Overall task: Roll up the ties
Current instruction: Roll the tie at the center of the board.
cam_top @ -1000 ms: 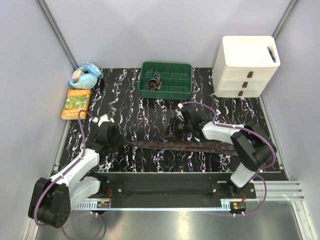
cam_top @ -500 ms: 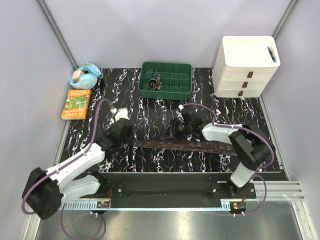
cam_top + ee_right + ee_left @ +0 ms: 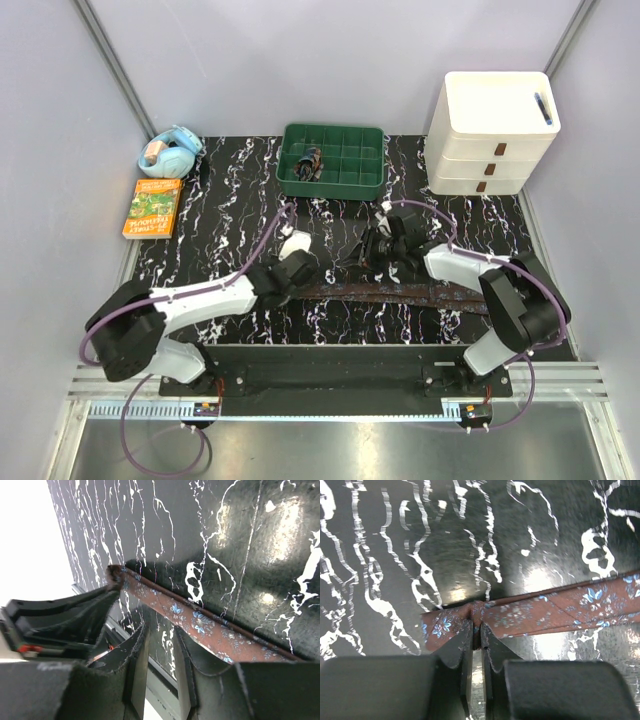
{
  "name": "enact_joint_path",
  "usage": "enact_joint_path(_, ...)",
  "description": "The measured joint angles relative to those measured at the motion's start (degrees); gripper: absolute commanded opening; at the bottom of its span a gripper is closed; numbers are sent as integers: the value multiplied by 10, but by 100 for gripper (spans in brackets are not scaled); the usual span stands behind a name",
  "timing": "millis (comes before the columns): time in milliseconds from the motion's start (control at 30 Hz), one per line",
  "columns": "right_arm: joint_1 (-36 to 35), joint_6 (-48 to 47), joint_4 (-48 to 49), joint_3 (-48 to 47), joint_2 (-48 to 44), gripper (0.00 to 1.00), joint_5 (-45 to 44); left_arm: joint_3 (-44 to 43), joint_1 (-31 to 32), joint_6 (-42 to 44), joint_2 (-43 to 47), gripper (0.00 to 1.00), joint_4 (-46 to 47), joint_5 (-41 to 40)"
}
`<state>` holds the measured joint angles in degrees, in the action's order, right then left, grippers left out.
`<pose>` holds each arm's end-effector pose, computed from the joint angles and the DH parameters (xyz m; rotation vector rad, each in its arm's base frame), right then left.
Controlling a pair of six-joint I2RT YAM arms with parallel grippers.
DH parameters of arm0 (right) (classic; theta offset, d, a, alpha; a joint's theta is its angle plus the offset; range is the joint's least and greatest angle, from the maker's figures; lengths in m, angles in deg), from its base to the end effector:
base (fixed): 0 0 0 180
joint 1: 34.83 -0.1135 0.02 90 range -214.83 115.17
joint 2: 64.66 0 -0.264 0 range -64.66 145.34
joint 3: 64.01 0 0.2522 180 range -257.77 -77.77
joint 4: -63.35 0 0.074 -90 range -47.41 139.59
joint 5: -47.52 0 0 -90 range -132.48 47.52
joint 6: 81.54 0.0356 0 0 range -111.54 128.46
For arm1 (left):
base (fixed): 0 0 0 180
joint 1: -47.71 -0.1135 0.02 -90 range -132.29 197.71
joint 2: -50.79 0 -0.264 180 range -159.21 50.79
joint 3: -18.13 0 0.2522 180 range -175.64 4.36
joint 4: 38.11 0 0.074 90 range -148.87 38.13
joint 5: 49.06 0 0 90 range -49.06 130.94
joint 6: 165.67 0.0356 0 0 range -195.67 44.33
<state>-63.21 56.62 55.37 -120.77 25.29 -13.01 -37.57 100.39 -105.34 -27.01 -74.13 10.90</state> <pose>0.2643 0.1627 0.1703 0.1355 2.5157 1.2199 0.1677 -0.1906 0.1876 0.2972 2.3784 0.0333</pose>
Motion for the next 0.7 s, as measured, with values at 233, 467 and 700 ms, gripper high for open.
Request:
enact_joint_path(233,0,-4,-14,-54,38,34,30,-3,18,12,-40,11,15,14)
enact_joint_path(467,0,-1,-4,-160,145,35,109,24,18,7,-41,13,51,35)
enact_joint_path(700,-23,-15,-41,-233,228,36,150,45,18,-3,-35,13,74,50)
